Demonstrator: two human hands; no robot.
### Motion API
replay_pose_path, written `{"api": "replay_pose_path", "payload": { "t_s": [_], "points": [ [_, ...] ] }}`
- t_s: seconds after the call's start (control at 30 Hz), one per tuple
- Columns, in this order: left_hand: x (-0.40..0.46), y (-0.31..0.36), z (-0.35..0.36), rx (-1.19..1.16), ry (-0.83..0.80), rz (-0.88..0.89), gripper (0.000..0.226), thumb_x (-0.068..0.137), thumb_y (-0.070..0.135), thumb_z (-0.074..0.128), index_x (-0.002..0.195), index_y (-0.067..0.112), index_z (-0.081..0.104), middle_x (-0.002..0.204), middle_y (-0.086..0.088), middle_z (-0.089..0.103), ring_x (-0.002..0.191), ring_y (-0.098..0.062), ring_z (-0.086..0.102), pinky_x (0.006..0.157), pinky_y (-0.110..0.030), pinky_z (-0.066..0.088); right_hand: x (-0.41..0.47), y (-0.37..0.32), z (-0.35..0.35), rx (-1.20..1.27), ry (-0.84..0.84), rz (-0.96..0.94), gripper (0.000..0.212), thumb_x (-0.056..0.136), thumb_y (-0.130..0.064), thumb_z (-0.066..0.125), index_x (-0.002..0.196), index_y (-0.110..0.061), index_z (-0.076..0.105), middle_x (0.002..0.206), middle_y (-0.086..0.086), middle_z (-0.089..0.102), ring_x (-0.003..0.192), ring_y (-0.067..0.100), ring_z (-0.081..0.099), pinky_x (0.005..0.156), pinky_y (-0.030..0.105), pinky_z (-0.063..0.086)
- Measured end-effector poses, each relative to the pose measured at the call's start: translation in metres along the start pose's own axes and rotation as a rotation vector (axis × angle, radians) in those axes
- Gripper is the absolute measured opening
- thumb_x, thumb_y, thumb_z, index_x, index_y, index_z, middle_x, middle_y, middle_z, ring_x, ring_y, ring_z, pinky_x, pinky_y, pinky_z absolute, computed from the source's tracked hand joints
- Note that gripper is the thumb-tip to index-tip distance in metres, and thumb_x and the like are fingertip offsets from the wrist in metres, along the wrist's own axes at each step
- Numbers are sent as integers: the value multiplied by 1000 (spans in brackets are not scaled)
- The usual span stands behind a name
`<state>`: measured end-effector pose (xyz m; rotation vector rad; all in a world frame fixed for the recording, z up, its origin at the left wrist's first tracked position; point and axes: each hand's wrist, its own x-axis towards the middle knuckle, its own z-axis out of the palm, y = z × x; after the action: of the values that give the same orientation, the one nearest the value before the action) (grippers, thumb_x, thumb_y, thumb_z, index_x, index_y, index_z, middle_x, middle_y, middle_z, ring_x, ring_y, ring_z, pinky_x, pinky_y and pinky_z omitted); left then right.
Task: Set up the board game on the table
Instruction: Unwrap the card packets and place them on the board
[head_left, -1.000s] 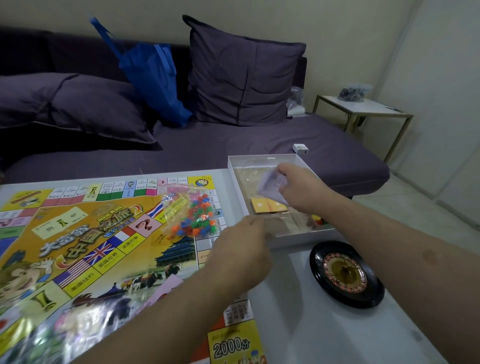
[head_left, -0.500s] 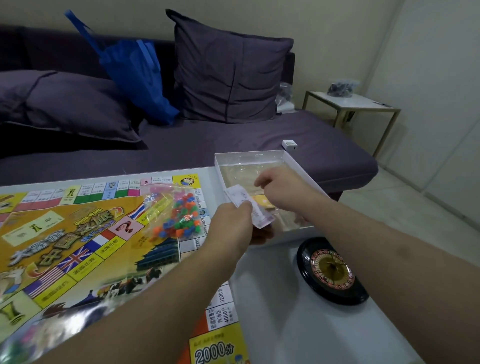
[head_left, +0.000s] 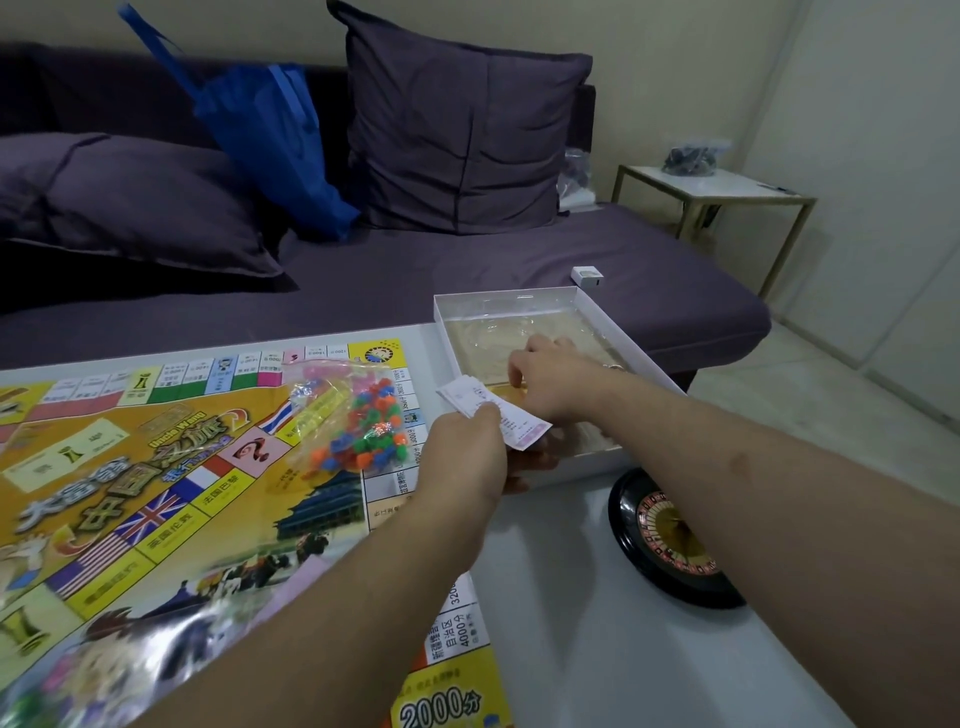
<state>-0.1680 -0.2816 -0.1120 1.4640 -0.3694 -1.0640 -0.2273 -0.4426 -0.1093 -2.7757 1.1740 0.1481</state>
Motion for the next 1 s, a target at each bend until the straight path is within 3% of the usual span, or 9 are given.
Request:
{"api": "replay_pose_path", "payload": {
  "t_s": [0.1, 0.23, 0.37, 0.47, 0.53, 0.63, 0.77, 0.87, 1.0],
  "points": [
    [1, 0, 0, 18, 8, 12, 29, 112, 23, 39, 120, 9, 62, 89, -14, 80, 70, -30, 79, 72, -42, 63, 1, 0, 3, 16, 34, 11, 36, 89, -45, 64, 113, -19, 55, 121, 2, 44, 107, 24, 34, 101, 46, 45],
    [-1, 1, 1, 9, 3, 14, 32, 112, 22, 37, 90, 17, 59, 74, -9, 78, 60, -24, 75, 63, -33, 58, 0, 0, 8, 27, 115, -17, 36, 92, -51, 61, 106, -20, 50, 115, 1, 47, 104, 25, 37, 96, 42, 42],
    [-1, 2, 1, 2, 1, -1, 28, 113, 24, 37, 96, 17, 58, 81, -12, 79, 61, -24, 76, 63, -33, 58, -7, 1, 4, 92, 170, -47, 37, 84, -41, 72, 103, -20, 47, 98, -5, 52, 101, 25, 45, 83, 38, 40],
    [-1, 1, 1, 12, -6, 7, 25, 113, 24, 37, 100, 16, 57, 82, -12, 79, 63, -25, 76, 65, -34, 58, -15, 4, -4, 208, 53, -37, 63, 76, -39, 78, 125, -23, 44, 106, -2, 55, 105, 24, 47, 90, 39, 43],
    [-1, 0, 1, 11, -19, 3, 27, 112, 25, 37, 119, 10, 59, 88, -15, 80, 70, -28, 78, 68, -36, 60, -16, 5, -9, 248, -26, -25, 81, 74, -42, 76, 142, -28, 36, 118, 0, 59, 110, 25, 51, 98, 44, 47],
    [-2, 0, 0, 4, -31, -12, 33, 112, 27, 37, 135, 10, 54, 95, -15, 80, 76, -29, 80, 77, -41, 63, -15, 9, -13, 389, -54, 4, 57, 89, -21, 67, 142, -26, 46, 117, 2, 64, 107, 24, 59, 97, 44, 50],
    [-3, 1, -1, 24, -35, 0, 25, 113, 29, 40, 128, 16, 55, 95, -12, 81, 78, -28, 80, 91, -49, 63, -17, 8, -11, 319, 69, -13, 17, 97, -14, 60, 112, -23, 64, 100, -5, 65, 90, 17, 61, 71, 30, 47],
    [-1, -1, -3, 28, -38, -2, 30, 112, 32, 42, 131, 15, 58, 96, -10, 81, 80, -26, 80, 92, -50, 62, -18, 7, -2, 212, 151, -32, 19, 96, -6, 62, 100, -24, 63, 101, -1, 66, 91, 22, 62, 70, 32, 49],
    [-3, -3, -7, -10, -30, 16, 32, 112, 32, 42, 132, 13, 59, 95, -10, 81, 81, -27, 80, 83, -46, 64, -23, 10, -3, 304, 248, -27, 21, 96, -5, 62, 102, -26, 62, 103, -3, 64, 93, 20, 59, 70, 30, 48]
  ]
}}
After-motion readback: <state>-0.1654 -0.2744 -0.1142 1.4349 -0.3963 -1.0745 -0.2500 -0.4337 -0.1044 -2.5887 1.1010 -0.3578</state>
